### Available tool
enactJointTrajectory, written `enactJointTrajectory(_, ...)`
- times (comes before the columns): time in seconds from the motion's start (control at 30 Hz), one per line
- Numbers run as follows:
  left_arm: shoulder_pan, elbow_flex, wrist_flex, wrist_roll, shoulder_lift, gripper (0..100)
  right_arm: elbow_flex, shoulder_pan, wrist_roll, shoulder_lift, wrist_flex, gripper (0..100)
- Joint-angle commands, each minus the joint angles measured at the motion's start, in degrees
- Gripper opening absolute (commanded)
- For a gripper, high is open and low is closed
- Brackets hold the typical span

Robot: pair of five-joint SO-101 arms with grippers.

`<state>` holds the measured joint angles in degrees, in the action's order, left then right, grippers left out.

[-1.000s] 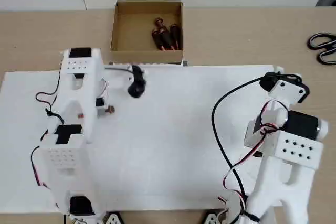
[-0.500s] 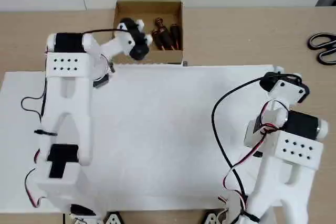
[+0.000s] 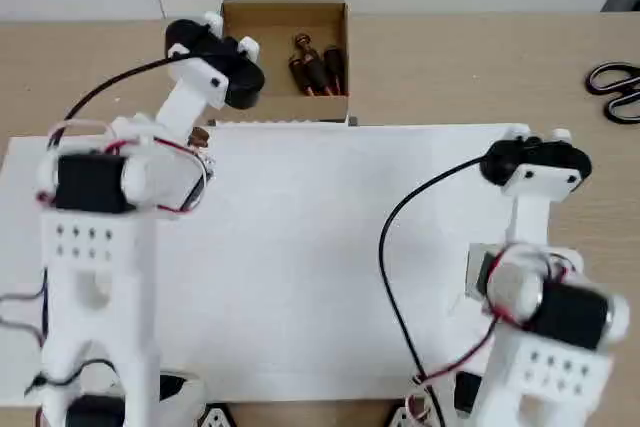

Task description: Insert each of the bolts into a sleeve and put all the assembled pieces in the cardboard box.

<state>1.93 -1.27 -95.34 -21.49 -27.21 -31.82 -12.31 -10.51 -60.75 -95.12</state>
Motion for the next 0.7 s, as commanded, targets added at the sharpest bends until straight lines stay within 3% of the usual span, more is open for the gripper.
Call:
enactJointTrajectory(0.0,-0.2,-9.8,7.8,6.8,-12.4,1,-1.3,2.4,-2.4,-9.0,4.4,0.3)
enactJointTrajectory(0.27,-0.1,-35.3,25.3,21.9,-38.9,1,-9.8,10.1,-1.6,-21.1,13.2,0.2)
enactJointTrajectory(0.47,0.4,-48.2,29.6,34.0,-57.0,1,-14.7,17.1,7.4,-23.7,14.4,0.2)
enactJointTrajectory(0.67,-0.1,-56.1,30.8,39.8,-67.9,1,-18.7,29.7,16.4,-23.7,17.1,0.2)
